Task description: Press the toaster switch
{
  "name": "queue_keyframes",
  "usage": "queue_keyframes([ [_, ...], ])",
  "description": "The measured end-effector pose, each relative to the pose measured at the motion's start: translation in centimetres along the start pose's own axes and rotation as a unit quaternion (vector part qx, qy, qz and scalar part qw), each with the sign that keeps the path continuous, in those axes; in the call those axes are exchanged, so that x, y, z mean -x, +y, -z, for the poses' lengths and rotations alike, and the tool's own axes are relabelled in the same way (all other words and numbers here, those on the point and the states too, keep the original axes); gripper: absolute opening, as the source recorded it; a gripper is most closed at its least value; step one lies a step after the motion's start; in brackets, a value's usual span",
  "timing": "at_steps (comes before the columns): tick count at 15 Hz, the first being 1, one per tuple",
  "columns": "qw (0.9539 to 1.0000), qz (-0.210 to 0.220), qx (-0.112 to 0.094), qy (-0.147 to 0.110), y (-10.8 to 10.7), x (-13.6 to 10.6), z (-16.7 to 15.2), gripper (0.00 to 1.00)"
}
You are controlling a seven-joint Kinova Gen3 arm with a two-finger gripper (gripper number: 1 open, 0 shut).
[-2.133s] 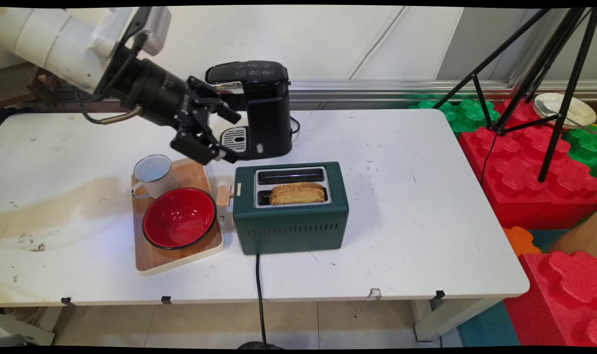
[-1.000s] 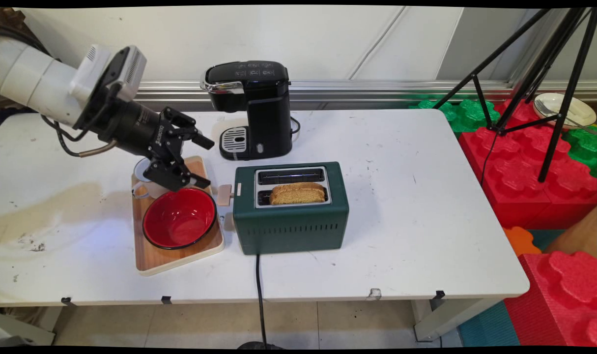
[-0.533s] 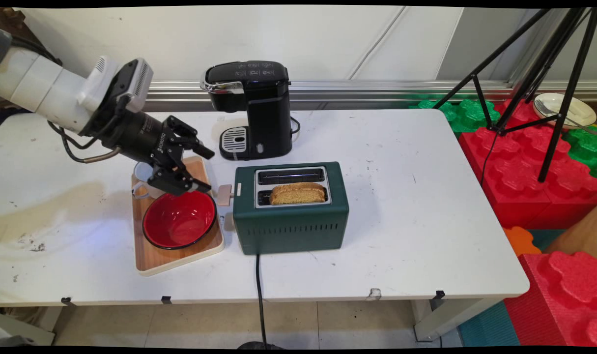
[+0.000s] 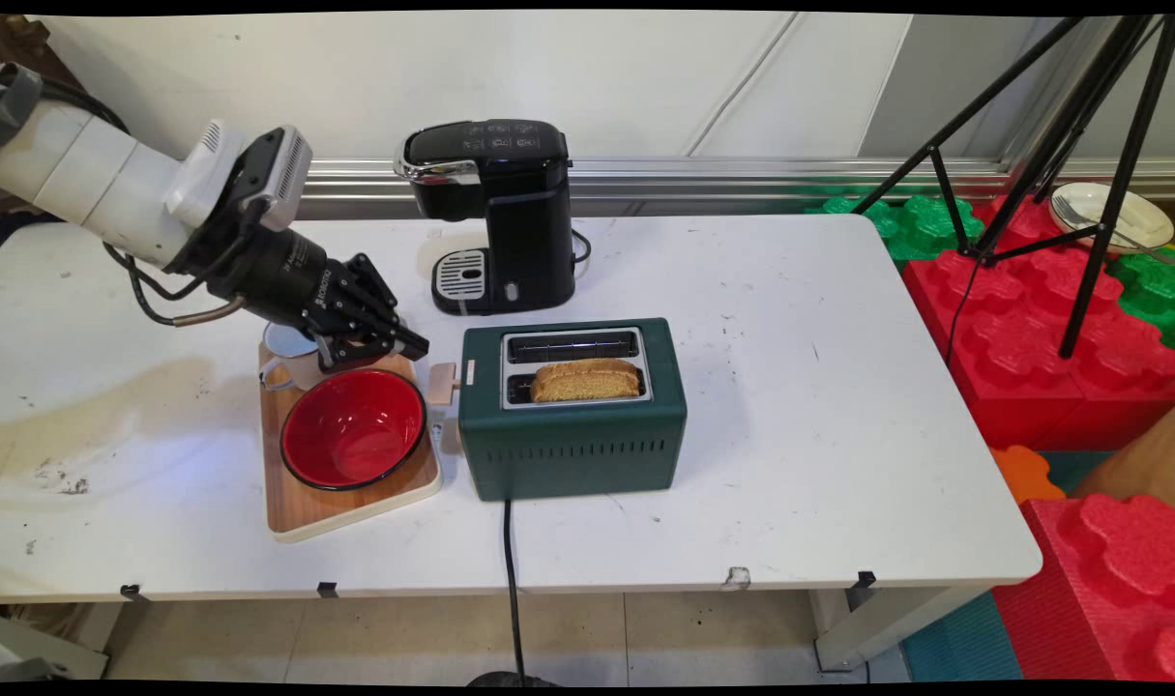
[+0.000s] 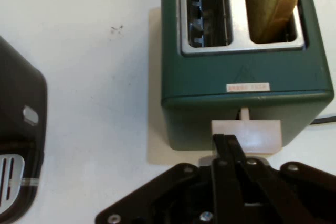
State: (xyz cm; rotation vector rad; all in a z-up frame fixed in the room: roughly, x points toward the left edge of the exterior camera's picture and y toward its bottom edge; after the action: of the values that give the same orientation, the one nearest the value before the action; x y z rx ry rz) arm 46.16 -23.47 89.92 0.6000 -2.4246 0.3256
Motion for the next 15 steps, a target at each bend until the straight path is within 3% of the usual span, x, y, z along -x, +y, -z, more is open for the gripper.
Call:
queue_keyframes([
  [15,0.9997,0.008,0.021,-0.007,0.7,-1.0,-2.1,0.00],
])
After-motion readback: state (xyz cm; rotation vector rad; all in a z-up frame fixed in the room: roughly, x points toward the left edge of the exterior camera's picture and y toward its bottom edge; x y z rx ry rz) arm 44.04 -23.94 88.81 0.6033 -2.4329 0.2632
